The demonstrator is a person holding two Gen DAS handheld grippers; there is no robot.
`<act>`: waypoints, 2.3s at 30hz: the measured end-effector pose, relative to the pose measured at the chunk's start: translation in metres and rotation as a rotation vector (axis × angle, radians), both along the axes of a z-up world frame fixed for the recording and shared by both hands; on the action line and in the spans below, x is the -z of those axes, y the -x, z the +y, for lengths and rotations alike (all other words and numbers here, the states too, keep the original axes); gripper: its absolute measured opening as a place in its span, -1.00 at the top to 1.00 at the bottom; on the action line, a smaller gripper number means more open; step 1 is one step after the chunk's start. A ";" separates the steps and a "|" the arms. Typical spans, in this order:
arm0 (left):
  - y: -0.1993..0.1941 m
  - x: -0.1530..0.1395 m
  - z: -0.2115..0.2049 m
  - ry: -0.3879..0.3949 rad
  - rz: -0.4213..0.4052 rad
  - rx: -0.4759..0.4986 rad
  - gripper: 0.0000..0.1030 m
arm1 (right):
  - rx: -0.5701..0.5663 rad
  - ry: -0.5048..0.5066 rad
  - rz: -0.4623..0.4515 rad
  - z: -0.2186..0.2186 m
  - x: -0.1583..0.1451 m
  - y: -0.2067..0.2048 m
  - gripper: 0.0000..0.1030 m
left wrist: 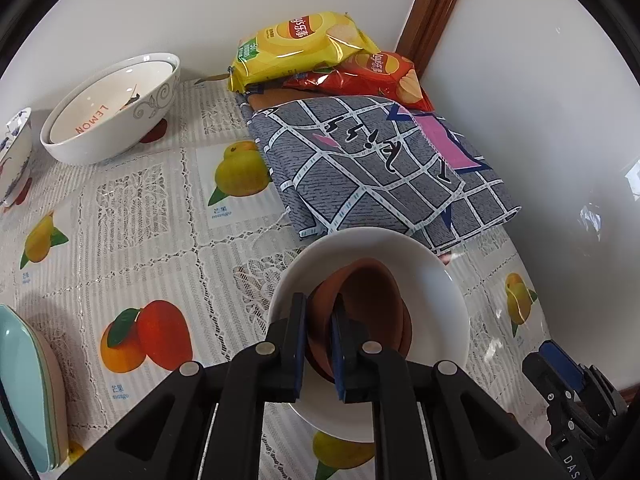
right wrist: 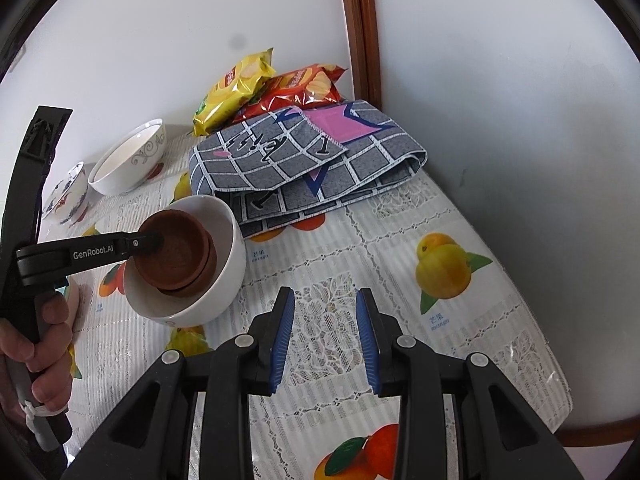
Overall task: Organize plates and bowls
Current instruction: 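Lower the left gripper's clay bowl into the white bowl and open it, then close both grippers on the rim of the white bowl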
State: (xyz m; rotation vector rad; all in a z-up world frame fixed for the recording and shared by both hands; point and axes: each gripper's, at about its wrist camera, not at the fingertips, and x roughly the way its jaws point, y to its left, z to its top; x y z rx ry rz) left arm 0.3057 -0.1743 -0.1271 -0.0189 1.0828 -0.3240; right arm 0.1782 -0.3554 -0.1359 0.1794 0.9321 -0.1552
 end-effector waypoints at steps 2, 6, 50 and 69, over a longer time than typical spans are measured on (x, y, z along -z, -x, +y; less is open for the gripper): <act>0.000 0.000 0.000 0.009 0.003 0.000 0.78 | 0.003 -0.004 0.003 0.000 0.002 0.001 0.38; 0.000 0.000 -0.001 0.023 0.009 0.005 0.77 | 0.004 -0.010 0.014 0.000 0.004 0.000 0.38; 0.005 0.010 0.027 -0.076 0.035 -0.014 0.30 | -0.103 -0.030 0.075 0.049 0.025 -0.063 0.62; -0.002 0.031 0.016 -0.083 0.055 0.018 0.30 | -0.104 0.009 0.103 0.049 0.036 -0.078 0.47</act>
